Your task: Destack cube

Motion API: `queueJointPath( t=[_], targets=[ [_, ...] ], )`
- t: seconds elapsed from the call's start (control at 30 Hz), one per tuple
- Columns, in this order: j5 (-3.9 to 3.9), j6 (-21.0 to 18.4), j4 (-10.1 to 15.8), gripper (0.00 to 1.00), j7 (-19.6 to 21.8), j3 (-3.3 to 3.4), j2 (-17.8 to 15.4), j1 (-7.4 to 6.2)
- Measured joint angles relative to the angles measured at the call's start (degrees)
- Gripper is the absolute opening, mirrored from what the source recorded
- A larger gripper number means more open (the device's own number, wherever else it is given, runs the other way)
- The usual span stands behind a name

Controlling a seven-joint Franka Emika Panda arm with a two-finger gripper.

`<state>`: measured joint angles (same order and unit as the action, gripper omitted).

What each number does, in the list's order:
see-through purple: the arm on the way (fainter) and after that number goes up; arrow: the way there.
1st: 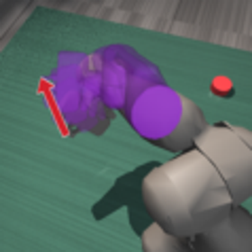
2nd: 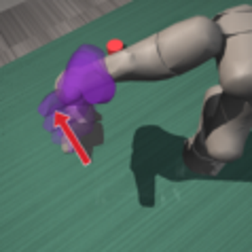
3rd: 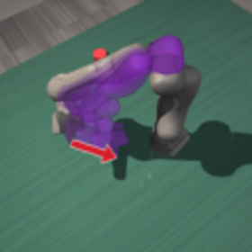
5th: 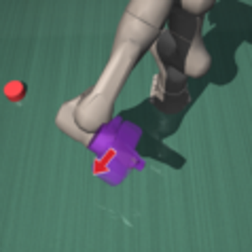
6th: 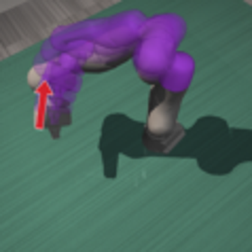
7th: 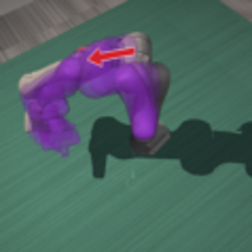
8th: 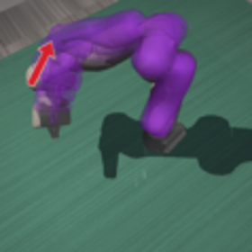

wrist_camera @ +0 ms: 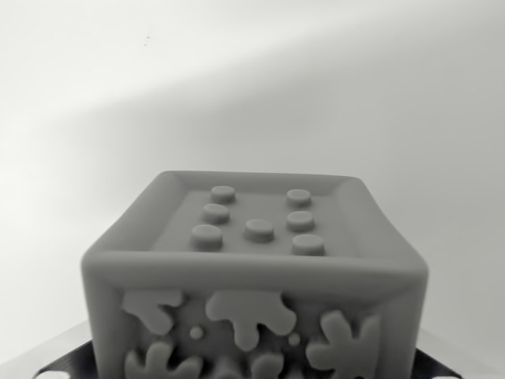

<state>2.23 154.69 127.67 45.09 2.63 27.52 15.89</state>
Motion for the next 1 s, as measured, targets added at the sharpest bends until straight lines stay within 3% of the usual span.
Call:
queueJointPath(
  t=[0.37, 0.83, 0.87, 1.0],
  targets=[
    [0.19, 2.82, -0.92, 0.00, -0.14, -0.35, 3.59, 0.32],
    [0.19, 4.18, -1.59, 0.00, -0.15, -0.63, 5.64, 0.58],
    [0.19, 4.19, -1.60, 1.00, -0.15, -0.63, 5.63, 0.58],
    [0.19, 4.20, -1.61, 1.00, -0.15, -0.64, 5.64, 0.59]
  ],
)
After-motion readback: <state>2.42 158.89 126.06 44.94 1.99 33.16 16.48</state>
